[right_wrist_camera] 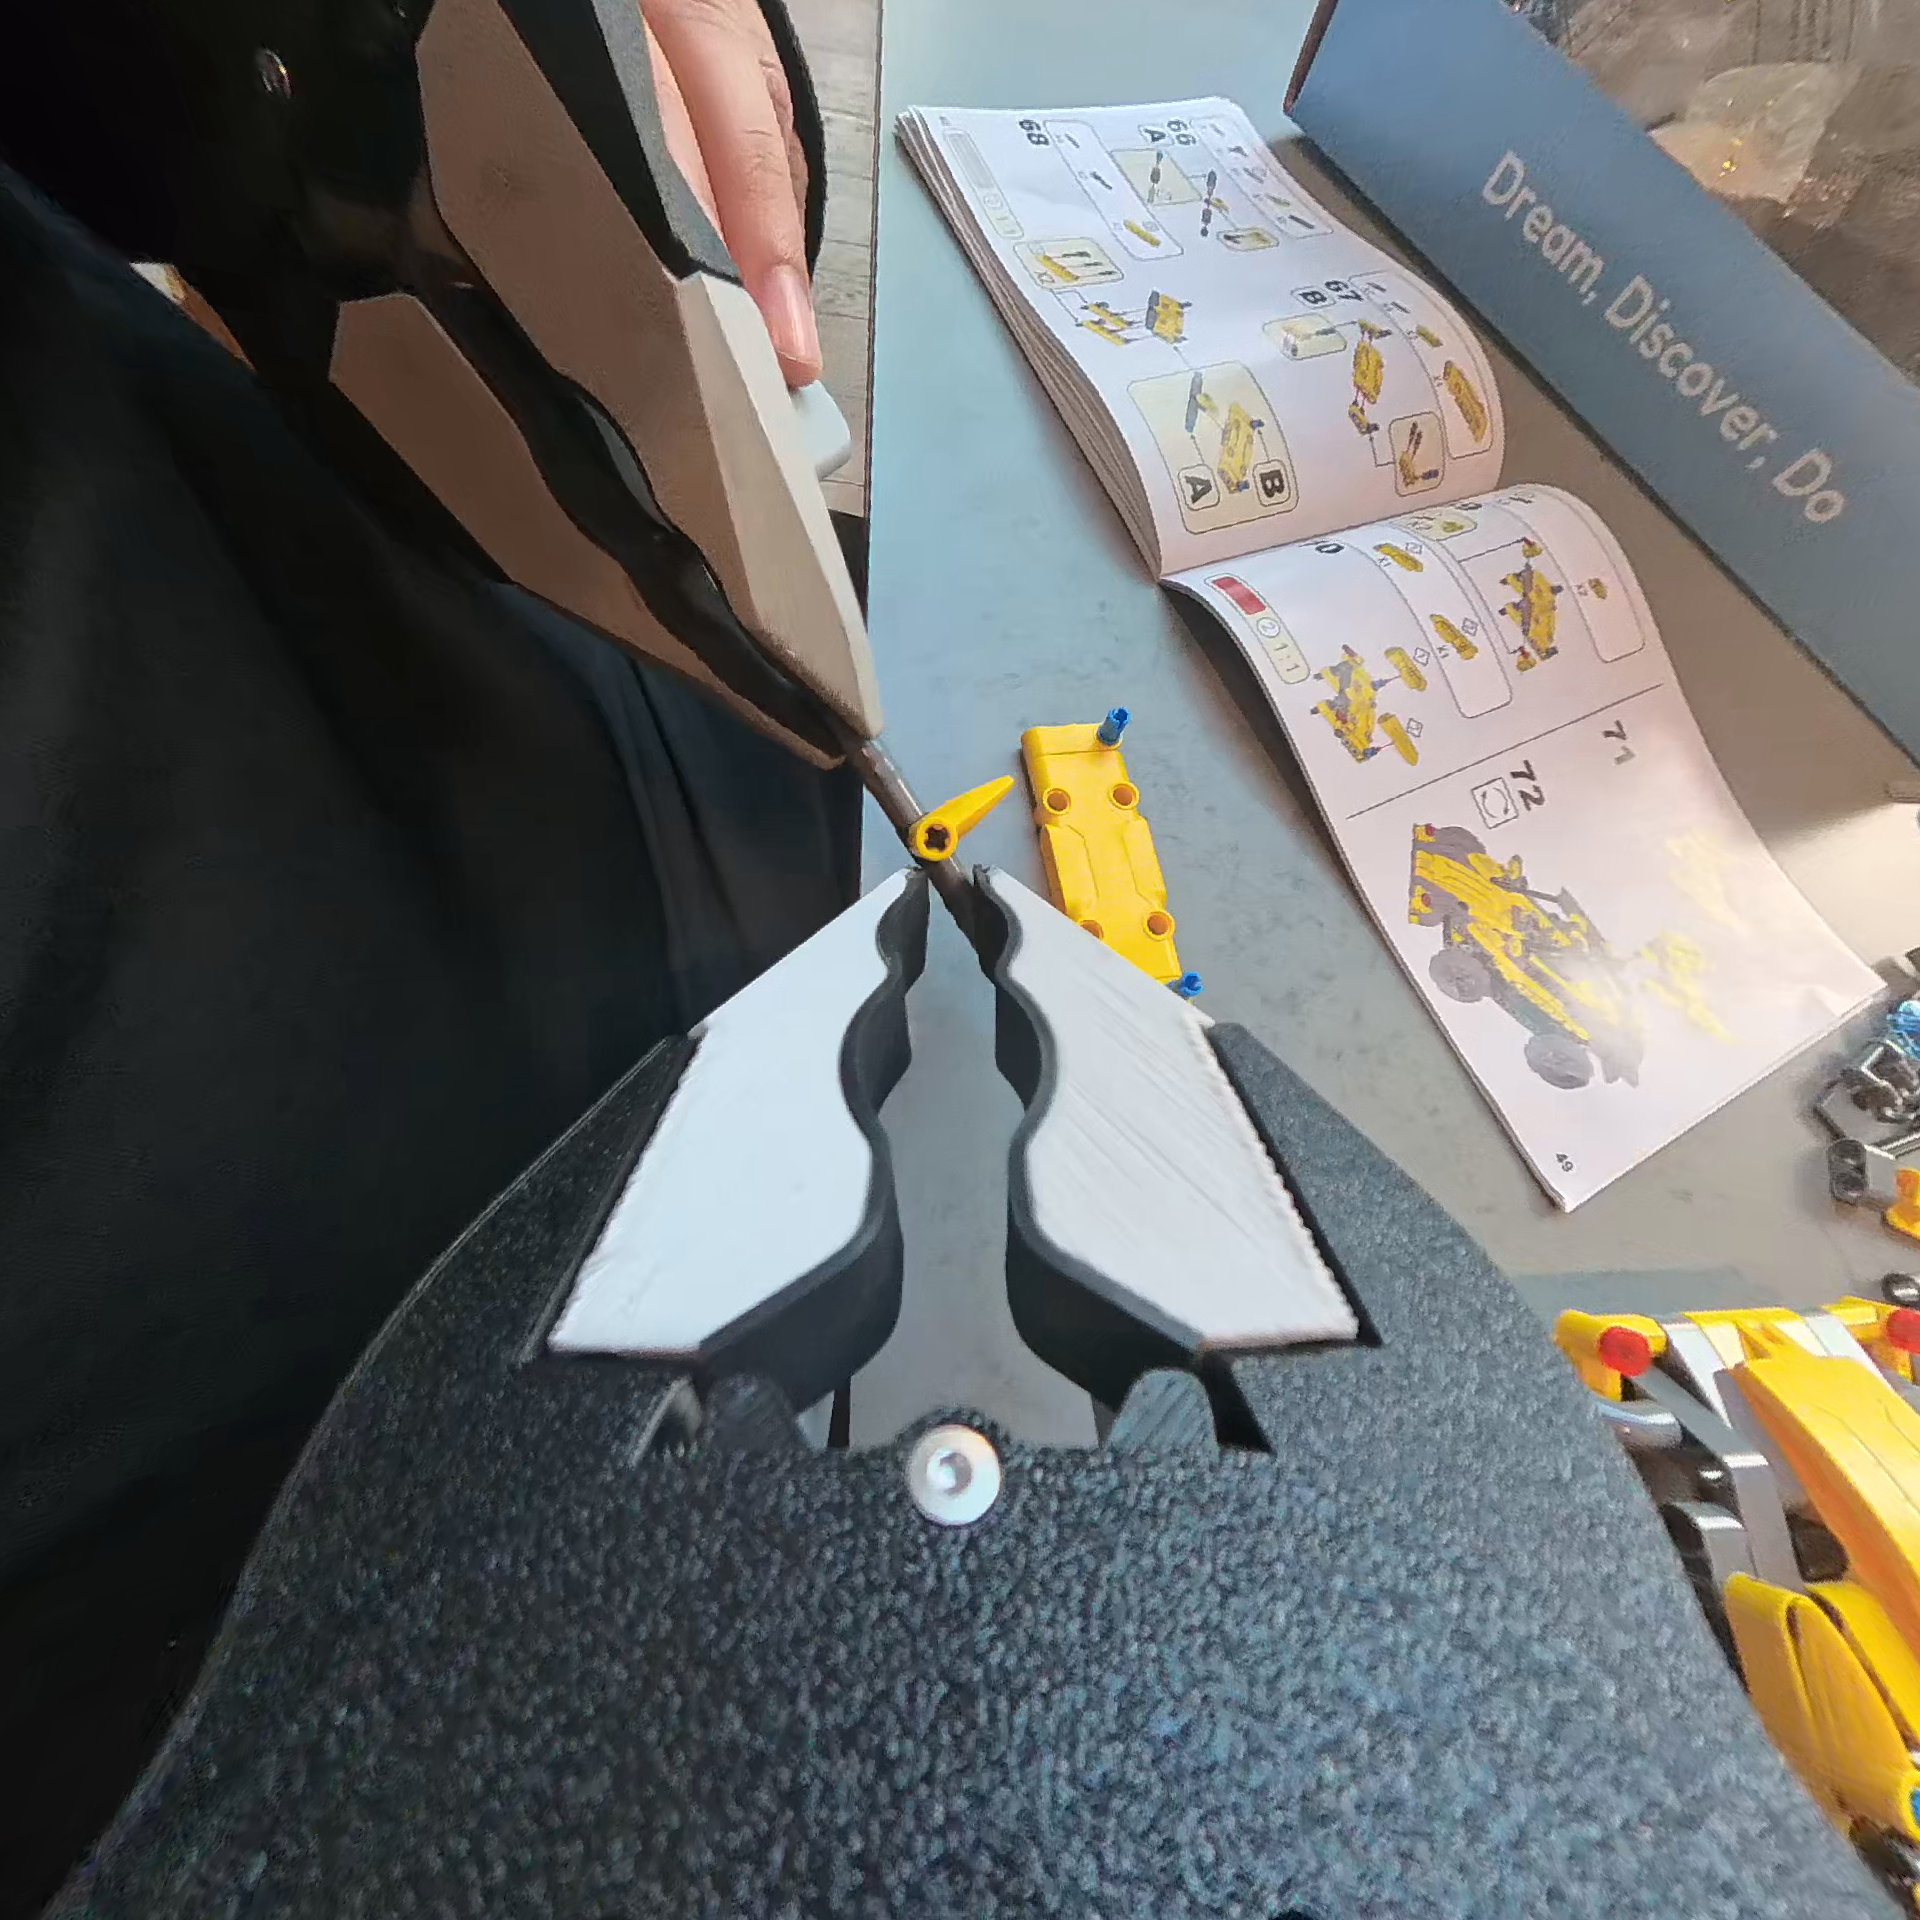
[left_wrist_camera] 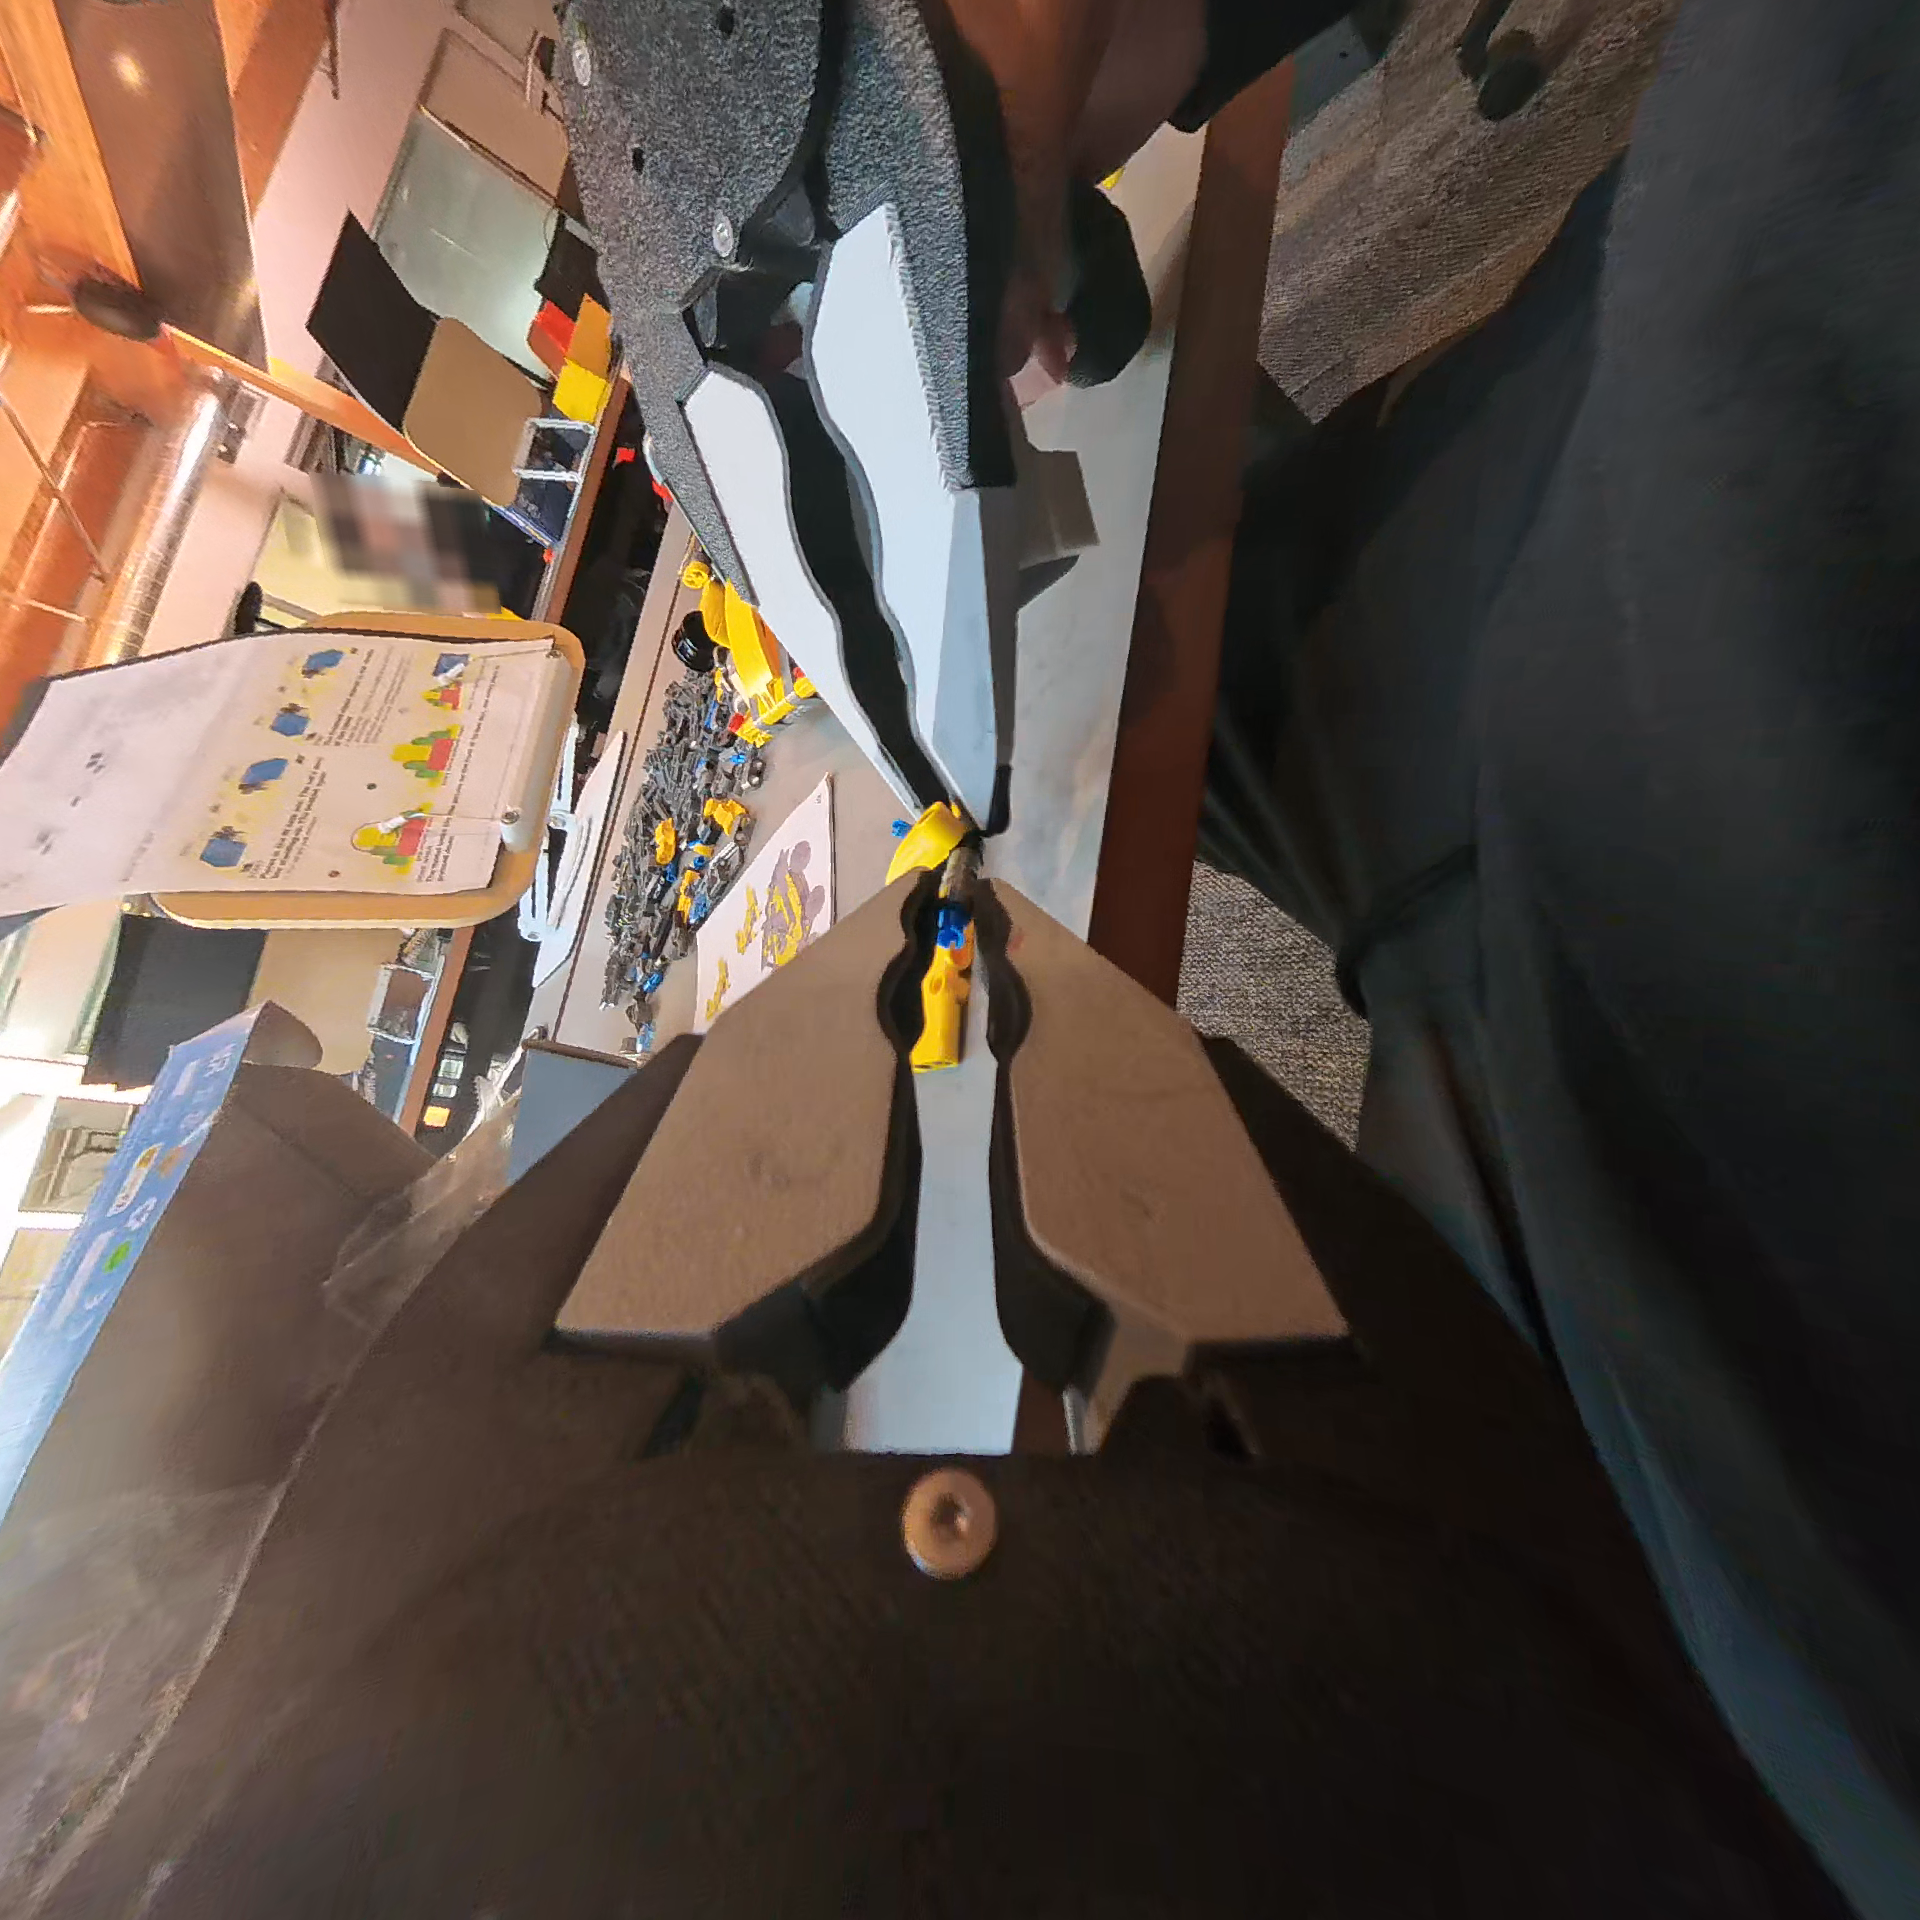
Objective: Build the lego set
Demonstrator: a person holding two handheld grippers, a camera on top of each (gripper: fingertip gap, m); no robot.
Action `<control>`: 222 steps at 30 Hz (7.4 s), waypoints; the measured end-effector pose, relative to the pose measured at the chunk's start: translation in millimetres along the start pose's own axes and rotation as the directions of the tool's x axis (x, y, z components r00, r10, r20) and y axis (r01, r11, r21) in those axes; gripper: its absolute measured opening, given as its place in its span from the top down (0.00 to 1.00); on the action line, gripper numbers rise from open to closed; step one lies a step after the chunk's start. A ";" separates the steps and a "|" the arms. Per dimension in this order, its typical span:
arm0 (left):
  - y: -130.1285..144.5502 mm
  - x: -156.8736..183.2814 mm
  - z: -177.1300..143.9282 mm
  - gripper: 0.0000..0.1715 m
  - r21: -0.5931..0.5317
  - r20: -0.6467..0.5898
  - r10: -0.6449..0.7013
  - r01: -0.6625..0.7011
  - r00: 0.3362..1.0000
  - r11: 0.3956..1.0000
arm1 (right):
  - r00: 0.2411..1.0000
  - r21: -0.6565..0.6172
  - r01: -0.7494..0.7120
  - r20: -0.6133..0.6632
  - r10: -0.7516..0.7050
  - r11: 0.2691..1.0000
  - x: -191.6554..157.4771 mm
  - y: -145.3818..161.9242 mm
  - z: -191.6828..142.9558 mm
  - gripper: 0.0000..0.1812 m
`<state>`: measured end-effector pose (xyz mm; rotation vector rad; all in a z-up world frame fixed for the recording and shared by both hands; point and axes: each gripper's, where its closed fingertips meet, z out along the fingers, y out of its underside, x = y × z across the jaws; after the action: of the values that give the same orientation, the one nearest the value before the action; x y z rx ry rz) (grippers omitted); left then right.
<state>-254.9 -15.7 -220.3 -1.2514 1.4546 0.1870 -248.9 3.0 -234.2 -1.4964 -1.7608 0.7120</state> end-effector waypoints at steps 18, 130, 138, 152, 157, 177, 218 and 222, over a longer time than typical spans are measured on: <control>6.2 -12.9 6.4 0.98 0.078 -0.101 -0.376 0.384 0.921 0.920 | 0.945 -0.026 0.158 -0.286 -0.159 0.987 14.0 -15.9 -9.9 0.88; 43.5 15.5 2.2 0.87 -0.282 -0.266 -0.659 0.597 0.704 0.751 | 0.678 -0.464 0.404 -0.427 -0.598 0.789 55.1 44.3 -22.2 0.91; 43.8 15.4 1.9 0.88 -0.270 -0.289 -0.687 0.632 0.667 0.727 | 0.698 -0.422 0.386 -0.448 -0.559 0.820 54.1 36.8 -27.4 0.91; 41.2 16.1 3.2 0.88 -0.255 -0.274 -0.662 0.612 0.697 0.749 | 0.669 -0.431 0.395 -0.471 -0.575 0.812 54.6 37.6 -29.7 0.91; 41.1 16.3 3.0 0.88 -0.252 -0.278 -0.667 0.617 0.692 0.745 | 0.668 -0.447 0.393 -0.462 -0.583 0.804 55.6 42.3 -28.3 0.91; 40.5 17.0 2.5 0.87 -0.253 -0.288 -0.672 0.622 0.683 0.741 | 0.660 -0.516 0.430 -0.379 -0.648 0.741 52.7 47.8 -29.8 0.91; 39.7 17.0 2.8 0.88 -0.263 -0.242 -0.623 0.568 0.743 0.780 | 0.587 -0.611 0.494 -0.290 -0.756 0.619 50.8 56.1 -42.8 0.87; 40.1 16.0 3.6 0.88 -0.288 -0.276 -0.689 0.627 0.670 0.724 | 0.593 -0.605 0.492 -0.293 -0.750 0.626 47.8 57.9 -48.3 0.85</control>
<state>-279.3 -5.5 -254.5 -1.9647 1.1959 -0.4587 -179.6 58.6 -242.9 -1.0163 -1.8902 -0.5187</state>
